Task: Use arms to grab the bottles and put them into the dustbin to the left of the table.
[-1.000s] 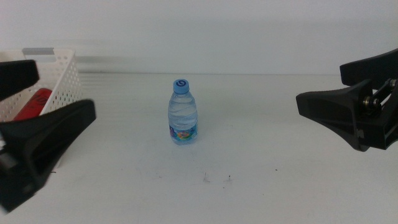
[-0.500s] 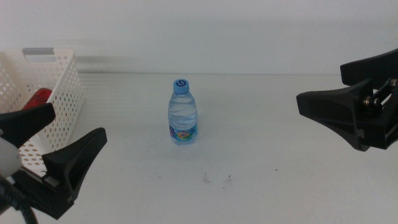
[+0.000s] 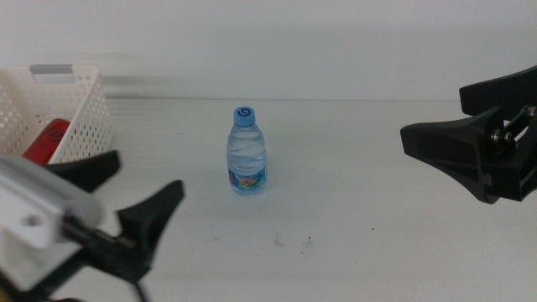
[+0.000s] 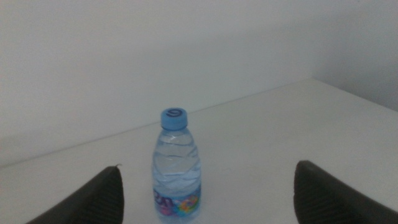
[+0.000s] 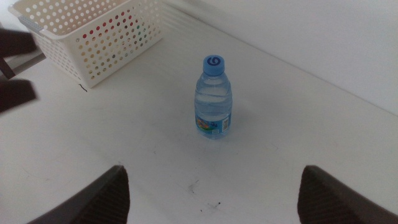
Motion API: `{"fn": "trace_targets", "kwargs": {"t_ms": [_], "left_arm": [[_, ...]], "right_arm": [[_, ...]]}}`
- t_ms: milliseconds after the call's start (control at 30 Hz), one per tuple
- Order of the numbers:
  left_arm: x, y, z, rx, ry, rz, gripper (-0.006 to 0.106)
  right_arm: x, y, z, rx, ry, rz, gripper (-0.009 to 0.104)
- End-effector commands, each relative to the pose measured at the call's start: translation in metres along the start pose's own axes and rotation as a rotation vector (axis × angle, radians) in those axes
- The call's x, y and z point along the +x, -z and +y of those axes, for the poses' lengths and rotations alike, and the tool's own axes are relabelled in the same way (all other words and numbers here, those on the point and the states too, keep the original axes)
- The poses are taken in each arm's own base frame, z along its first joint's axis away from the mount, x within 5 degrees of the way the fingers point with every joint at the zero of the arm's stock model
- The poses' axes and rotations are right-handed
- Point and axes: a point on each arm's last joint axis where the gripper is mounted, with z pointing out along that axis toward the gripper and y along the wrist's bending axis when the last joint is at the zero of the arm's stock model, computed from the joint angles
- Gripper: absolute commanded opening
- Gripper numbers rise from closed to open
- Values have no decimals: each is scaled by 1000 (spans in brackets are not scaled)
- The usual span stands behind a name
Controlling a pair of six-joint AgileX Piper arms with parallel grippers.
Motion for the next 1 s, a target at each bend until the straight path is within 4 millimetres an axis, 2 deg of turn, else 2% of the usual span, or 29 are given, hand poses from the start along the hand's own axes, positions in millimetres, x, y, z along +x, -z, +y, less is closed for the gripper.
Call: {"fn": "trace_targets", "kwargs": {"t_ms": [0, 133, 300, 433, 667, 967], "left_arm": [[9, -14, -2, 25, 30, -68, 94], [20, -35, -1, 17, 53, -50, 94], [37, -51, 0, 4, 63, 32, 94], [47, -56, 2, -15, 85, 51, 94], [47, -58, 5, -46, 42, 19, 94], [70, -82, 15, 2, 43, 13, 94]], "right_arm": [[-3, 3, -1, 9, 3, -21, 91], [-3, 3, -1, 9, 3, -21, 91], [-3, 3, -1, 9, 3, -21, 91], [-3, 3, -1, 9, -5, -22, 91], [-3, 3, -1, 9, -5, -22, 91], [-3, 3, -1, 9, -5, -22, 91]]}}
